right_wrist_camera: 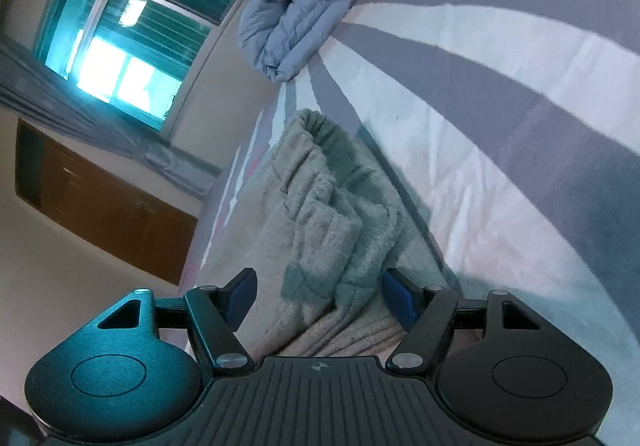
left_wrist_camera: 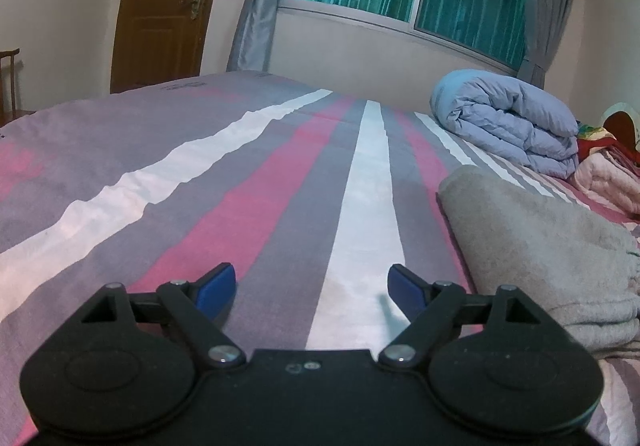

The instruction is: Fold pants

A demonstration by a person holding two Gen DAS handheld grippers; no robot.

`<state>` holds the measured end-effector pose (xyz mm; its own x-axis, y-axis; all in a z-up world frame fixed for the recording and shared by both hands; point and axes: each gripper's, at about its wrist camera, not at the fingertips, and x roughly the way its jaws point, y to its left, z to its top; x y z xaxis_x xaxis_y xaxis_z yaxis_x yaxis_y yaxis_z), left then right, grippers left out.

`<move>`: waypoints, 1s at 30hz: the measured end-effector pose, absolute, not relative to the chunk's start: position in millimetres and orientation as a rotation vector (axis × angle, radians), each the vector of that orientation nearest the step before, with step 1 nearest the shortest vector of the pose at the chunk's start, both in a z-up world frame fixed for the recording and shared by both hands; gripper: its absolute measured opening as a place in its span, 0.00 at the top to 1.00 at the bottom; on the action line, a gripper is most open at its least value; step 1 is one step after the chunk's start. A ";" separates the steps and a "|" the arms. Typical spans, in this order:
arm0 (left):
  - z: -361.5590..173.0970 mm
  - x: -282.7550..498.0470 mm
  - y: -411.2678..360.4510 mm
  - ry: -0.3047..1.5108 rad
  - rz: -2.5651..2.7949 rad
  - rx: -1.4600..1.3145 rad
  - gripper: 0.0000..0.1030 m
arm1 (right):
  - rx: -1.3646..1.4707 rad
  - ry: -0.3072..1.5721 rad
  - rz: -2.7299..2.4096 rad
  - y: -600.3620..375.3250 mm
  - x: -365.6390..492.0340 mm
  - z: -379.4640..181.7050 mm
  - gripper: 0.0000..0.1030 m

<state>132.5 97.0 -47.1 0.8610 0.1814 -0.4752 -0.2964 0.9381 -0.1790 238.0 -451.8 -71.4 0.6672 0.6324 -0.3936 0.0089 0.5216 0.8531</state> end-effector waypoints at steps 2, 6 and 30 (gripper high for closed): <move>-47.3 132.4 97.4 0.473 0.257 -0.255 0.26 | 0.958 0.782 0.426 -444.6 244.8 -74.2 0.32; -47.6 134.6 96.7 0.479 0.262 -0.254 0.26 | 0.948 0.799 0.412 -441.9 253.4 -76.1 0.56; -21.9 83.0 32.1 0.317 0.176 -0.061 0.19 | 0.472 0.448 0.263 -457.0 148.9 -14.0 0.23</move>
<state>83.0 32.1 -21.9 0.9350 0.1624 -0.3154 -0.1817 0.9828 -0.0324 148.9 -457.0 -14.0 0.8708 0.3428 -0.3524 -0.1402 0.8602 0.4903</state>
